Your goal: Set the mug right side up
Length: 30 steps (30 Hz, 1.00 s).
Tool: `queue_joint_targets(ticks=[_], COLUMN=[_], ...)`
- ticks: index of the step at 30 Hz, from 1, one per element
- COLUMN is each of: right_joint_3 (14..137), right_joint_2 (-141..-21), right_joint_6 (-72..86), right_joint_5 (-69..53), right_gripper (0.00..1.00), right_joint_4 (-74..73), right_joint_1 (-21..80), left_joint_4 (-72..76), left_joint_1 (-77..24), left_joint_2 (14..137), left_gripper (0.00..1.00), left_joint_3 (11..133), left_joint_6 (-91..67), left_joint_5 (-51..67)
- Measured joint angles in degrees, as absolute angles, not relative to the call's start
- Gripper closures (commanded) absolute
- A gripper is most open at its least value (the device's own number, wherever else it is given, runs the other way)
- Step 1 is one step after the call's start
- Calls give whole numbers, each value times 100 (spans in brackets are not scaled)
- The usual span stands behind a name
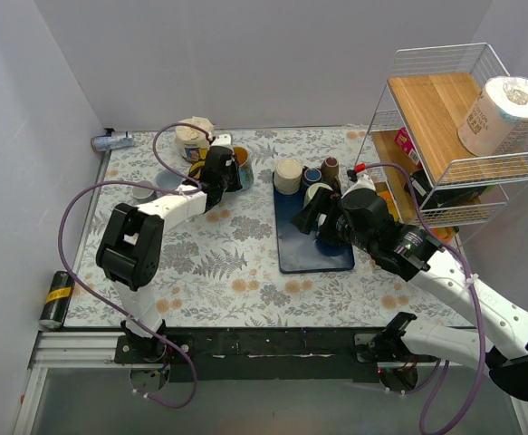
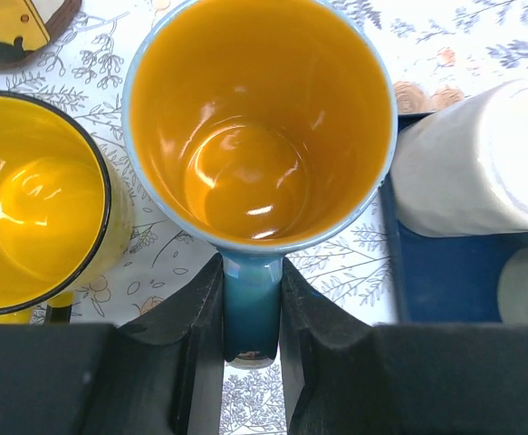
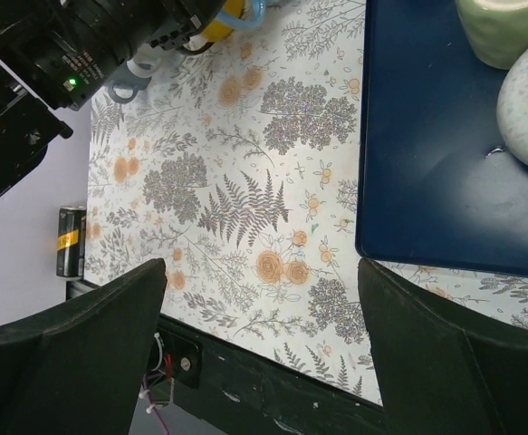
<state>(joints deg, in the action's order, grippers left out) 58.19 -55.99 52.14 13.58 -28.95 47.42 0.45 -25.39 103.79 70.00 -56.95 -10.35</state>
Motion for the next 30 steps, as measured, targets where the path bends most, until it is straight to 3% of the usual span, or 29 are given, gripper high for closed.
queue_joint_targets(ticks=[10, 15, 17, 18, 21, 30], right_joint_3=[5852, 5852, 5852, 5852, 5852, 5852], right_joint_2=[-5601, -5629, -5658, -5666, -5675, -5791], right_joint_6=[5181, 5183, 5183, 5183, 5181, 4956], right_joint_5=[1431, 1474, 1487, 1490, 1496, 1531], right_gripper=[6, 6, 6, 6, 5, 2], right_joint_4=[-3009, -3041, -3059, -3065, -3138, -3367], right_joint_1=[4742, 4742, 4742, 4742, 4742, 4737], left_joint_4=[183, 261, 279, 290, 309, 521], left_joint_1=[-2655, -2729, -2757, -2764, -2777, -2808], left_joint_2=[10626, 10822, 10840, 10844, 10849, 10847], left_gripper=[100, 90, 85, 75, 58, 29], left_joint_3=[7002, 7022, 7028, 7028, 7028, 7072], left_joint_6=[-5568, -5459, -5422, -5417, -5402, -5378], left_joint_5=[-1310, -1417, -1483, -1507, -1566, -1608])
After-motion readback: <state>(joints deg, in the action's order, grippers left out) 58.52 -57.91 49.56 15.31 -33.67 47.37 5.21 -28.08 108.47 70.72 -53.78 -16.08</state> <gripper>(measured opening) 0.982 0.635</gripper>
